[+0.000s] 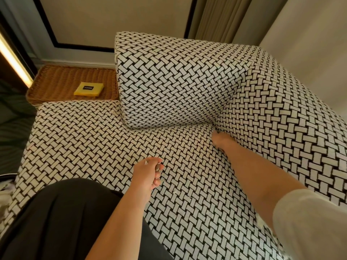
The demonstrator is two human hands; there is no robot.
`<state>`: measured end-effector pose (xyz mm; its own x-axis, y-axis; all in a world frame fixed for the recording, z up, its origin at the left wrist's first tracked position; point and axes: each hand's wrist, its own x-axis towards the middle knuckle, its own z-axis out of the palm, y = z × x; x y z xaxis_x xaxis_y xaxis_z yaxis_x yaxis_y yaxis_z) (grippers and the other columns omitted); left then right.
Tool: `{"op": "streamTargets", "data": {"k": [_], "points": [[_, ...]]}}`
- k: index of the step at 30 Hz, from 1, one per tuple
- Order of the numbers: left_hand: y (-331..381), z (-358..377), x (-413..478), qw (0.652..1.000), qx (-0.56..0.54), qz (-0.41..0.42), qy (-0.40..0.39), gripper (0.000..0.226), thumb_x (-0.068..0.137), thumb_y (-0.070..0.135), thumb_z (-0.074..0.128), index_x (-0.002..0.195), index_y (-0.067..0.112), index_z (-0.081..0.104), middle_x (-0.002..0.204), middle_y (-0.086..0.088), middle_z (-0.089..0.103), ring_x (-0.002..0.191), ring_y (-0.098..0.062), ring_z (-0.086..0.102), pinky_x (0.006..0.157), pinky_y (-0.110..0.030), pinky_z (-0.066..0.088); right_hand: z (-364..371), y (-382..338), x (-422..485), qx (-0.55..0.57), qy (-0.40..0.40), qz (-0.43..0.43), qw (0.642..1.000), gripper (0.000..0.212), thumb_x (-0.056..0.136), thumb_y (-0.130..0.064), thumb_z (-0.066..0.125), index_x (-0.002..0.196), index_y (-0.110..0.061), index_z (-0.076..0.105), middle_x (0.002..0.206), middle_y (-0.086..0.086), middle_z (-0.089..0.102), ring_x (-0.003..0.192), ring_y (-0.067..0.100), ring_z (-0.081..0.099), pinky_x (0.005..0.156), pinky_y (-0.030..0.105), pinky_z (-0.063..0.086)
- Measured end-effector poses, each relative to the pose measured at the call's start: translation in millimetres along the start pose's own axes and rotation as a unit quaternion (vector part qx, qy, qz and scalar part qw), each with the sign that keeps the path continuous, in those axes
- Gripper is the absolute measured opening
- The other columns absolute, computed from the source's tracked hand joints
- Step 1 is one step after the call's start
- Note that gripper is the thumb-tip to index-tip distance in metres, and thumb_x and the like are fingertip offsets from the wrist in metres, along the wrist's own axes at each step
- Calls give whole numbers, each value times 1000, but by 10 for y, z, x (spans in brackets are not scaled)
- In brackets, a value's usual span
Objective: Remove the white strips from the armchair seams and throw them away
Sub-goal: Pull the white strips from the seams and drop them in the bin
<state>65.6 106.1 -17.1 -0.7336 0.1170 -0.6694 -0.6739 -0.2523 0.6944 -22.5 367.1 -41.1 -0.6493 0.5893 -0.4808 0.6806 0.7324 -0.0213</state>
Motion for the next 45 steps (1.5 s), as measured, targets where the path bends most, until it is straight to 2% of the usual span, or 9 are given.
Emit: {"op": "streamTargets", "data": {"k": [5,7,11,17,20,25,32,38,45], "points": [[21,28,39,1000,11,-9,-8,14,93,8,47,87,7,59,64,-2,54,38,-4,37,36,-16,27,-111,45,43,144,-85,41,985,58,95,-52,17,134,-14,38,71,5,31,57,16,30,53,26,32],[28,32,53,1000,17,-12,-12,13,93,9,47,88,7,59,63,-1,54,38,-4,37,35,-15,27,-135,25,24,167,-110,38,979,62,97,-50,17,141,-8,30,84,9,44,60,16,36,54,25,35],[31,27,61,1000,9,-10,-16,14,94,8,46,90,5,59,63,-2,54,39,-6,37,36,-16,27,-126,-91,-18,150,-101,9,983,50,102,-26,16,145,-2,20,141,19,37,123,28,41,107,36,34],[15,46,86,1000,14,-6,-16,14,93,8,47,90,5,60,65,-3,55,40,-6,36,37,-17,27,-84,-118,47,121,-87,43,988,51,100,-23,14,145,1,16,151,19,22,139,30,24,116,39,21],[5,54,99,1000,13,-6,-18,14,93,10,48,96,3,60,66,-3,55,42,-7,37,36,-17,27,-22,-87,62,181,-49,76,979,53,100,-28,16,144,0,21,150,19,25,137,30,28,114,36,24],[-11,85,120,1000,6,-11,-16,14,93,9,48,98,3,59,67,-3,55,42,-7,36,35,-16,27,197,102,27,18,100,-12,995,42,97,-19,21,120,-1,52,123,19,54,110,32,52,88,39,46],[-10,69,113,1000,3,-5,-19,14,93,8,47,92,4,60,70,-5,55,44,-8,36,35,-16,28,103,81,80,81,72,-1,994,37,96,-15,27,121,-3,51,119,15,55,101,28,53,83,36,44],[-45,87,145,999,29,-2,-23,15,94,10,47,96,4,61,68,-4,56,43,-7,38,36,-16,29,368,276,-248,89,264,-22,960,35,98,-29,30,101,-5,55,75,6,52,66,20,48,47,21,27],[-35,91,115,999,31,-1,-29,14,93,9,48,94,4,61,65,-3,57,41,-6,38,34,-16,29,254,260,-125,67,124,-6,990,42,98,-30,22,120,-8,51,105,13,61,82,23,52,73,30,46]]}}
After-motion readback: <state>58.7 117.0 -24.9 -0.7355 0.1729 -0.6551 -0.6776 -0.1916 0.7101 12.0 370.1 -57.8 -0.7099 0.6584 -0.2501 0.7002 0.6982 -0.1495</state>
